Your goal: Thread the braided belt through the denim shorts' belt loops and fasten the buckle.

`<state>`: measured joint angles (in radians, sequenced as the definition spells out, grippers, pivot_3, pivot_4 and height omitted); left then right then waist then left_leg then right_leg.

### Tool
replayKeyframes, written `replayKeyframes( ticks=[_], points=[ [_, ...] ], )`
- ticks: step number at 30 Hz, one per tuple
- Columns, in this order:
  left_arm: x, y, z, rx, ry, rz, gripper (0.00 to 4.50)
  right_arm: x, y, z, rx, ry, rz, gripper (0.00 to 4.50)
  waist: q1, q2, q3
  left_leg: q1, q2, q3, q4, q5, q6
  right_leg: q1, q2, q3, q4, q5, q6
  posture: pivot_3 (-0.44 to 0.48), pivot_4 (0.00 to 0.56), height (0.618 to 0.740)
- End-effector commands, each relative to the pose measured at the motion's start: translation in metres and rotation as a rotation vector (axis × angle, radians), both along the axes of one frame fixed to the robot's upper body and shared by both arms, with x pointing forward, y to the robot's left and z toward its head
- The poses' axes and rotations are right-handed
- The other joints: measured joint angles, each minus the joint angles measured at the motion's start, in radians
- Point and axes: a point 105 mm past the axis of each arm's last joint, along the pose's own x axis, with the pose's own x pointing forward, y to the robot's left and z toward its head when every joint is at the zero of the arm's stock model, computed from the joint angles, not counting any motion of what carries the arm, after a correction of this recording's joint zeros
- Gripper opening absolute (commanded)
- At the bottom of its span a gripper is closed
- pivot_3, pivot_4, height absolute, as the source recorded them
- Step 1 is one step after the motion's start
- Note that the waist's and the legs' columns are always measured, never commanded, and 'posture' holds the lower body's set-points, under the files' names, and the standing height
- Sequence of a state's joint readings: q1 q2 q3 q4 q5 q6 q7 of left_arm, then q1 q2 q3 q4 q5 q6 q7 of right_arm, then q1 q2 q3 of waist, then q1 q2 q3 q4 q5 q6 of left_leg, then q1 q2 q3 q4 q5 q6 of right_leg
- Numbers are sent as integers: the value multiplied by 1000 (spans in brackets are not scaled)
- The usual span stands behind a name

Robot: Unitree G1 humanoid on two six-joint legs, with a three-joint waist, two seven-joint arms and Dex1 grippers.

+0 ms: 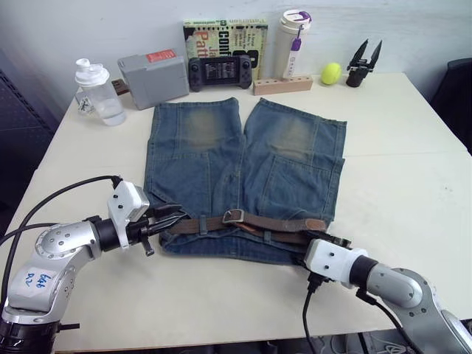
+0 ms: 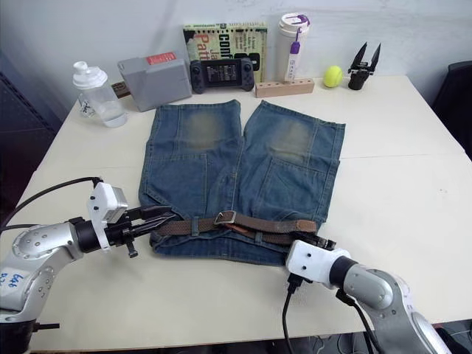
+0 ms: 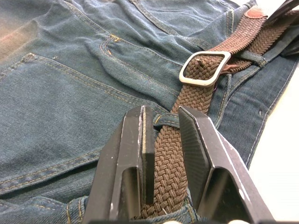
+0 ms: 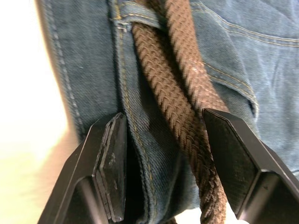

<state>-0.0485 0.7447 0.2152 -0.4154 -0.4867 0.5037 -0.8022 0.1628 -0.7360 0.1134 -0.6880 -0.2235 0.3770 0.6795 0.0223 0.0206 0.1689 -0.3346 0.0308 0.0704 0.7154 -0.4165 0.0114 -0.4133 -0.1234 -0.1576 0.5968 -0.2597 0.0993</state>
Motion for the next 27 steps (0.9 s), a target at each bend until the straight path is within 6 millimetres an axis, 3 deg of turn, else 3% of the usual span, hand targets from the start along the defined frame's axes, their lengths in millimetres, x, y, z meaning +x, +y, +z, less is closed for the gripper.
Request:
replayKeyframes(
  ticks=[1,3,6,13,21,27],
  points=[
    [-4,0,3,25,-24,-17,1180,6,-7,-13,-37,37,-64,2235,0,-1,-1,0,0,0,0,0,0,0,0,0,0,0,0,0,150,726],
    [-5,1,2,35,-25,-16,1180,7,-4,-15,-31,43,-68,1498,-2,-2,-1,0,0,0,0,0,0,0,0,0,0,0,0,0,150,726],
    [-6,6,1,81,-46,-11,1180,9,-3,-20,-37,66,-85,46,-2,-3,-2,0,0,0,0,0,0,0,0,0,0,0,0,0,150,726],
    [-9,23,3,217,-157,10,1180,18,7,-21,-59,46,-79,15,-6,-5,-3,1,1,0,0,0,0,0,0,0,0,0,0,0,150,726],
    [-17,29,7,170,-101,-32,4489,18,22,-22,-76,22,-36,0,-23,-6,-4,0,1,-1,-1,0,0,0,0,-1,0,0,-1,0,150,726],
    [-4,32,-6,342,-141,-42,4489,21,25,-21,-65,13,-41,0,-25,-6,-4,0,1,-1,-1,0,-1,0,1,-1,-1,0,-1,0,150,726]
  ],
)
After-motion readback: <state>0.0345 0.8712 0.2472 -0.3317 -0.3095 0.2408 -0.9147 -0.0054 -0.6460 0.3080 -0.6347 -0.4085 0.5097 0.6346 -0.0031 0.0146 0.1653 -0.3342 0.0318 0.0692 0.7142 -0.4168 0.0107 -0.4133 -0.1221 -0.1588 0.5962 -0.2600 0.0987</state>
